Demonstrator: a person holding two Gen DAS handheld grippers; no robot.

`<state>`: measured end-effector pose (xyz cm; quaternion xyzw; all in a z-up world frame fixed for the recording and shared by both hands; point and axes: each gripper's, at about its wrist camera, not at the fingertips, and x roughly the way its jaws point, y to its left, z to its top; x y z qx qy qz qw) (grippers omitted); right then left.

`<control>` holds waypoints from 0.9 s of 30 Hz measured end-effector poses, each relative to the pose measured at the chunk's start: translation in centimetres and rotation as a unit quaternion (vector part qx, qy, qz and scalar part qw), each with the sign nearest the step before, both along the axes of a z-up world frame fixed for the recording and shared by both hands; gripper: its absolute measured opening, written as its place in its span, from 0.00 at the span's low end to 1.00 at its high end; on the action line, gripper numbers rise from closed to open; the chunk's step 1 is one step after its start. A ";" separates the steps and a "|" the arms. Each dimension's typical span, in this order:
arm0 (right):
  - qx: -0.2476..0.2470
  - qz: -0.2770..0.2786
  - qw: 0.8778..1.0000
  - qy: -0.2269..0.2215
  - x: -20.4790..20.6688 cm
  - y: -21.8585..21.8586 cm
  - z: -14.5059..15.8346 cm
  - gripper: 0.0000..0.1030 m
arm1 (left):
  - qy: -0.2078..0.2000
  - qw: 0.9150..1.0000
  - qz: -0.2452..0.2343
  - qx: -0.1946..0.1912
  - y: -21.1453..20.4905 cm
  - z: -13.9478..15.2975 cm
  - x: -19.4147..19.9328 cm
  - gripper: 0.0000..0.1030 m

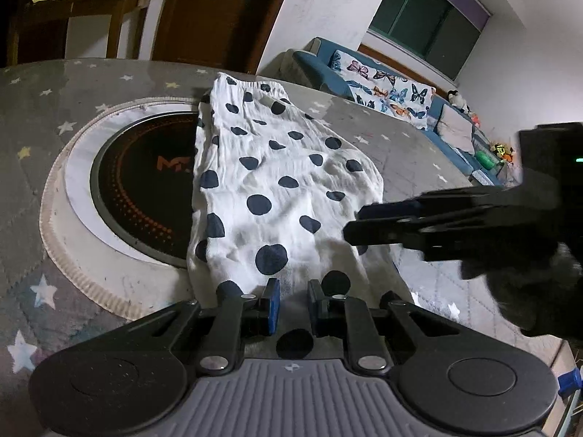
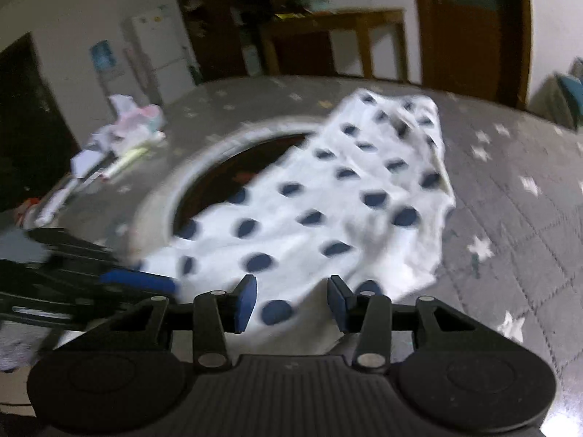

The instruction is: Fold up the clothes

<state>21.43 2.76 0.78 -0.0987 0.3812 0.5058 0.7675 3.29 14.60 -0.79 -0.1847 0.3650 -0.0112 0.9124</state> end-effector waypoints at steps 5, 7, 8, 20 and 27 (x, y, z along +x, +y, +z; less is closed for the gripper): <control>0.000 -0.012 1.000 -0.003 1.2 -0.4 -0.2 0.40 | -0.001 1.000 0.002 0.002 0.0 0.3 0.1 0.18; 0.002 -0.015 1.000 -0.010 1.5 -0.3 0.2 0.40 | -0.006 1.000 0.003 0.003 -0.1 0.6 0.2 0.20; 0.005 -0.019 1.000 -0.011 1.9 -0.1 0.3 0.41 | -0.007 1.000 0.003 0.003 -0.1 0.6 0.3 0.23; -0.007 -0.027 0.999 -0.027 5.3 1.2 1.1 0.43 | 0.000 1.000 0.008 -0.003 0.2 0.0 0.7 0.26; -0.015 -0.043 0.998 -0.041 10.5 4.7 1.4 0.45 | 0.003 1.000 0.010 -0.014 0.4 0.0 0.7 0.27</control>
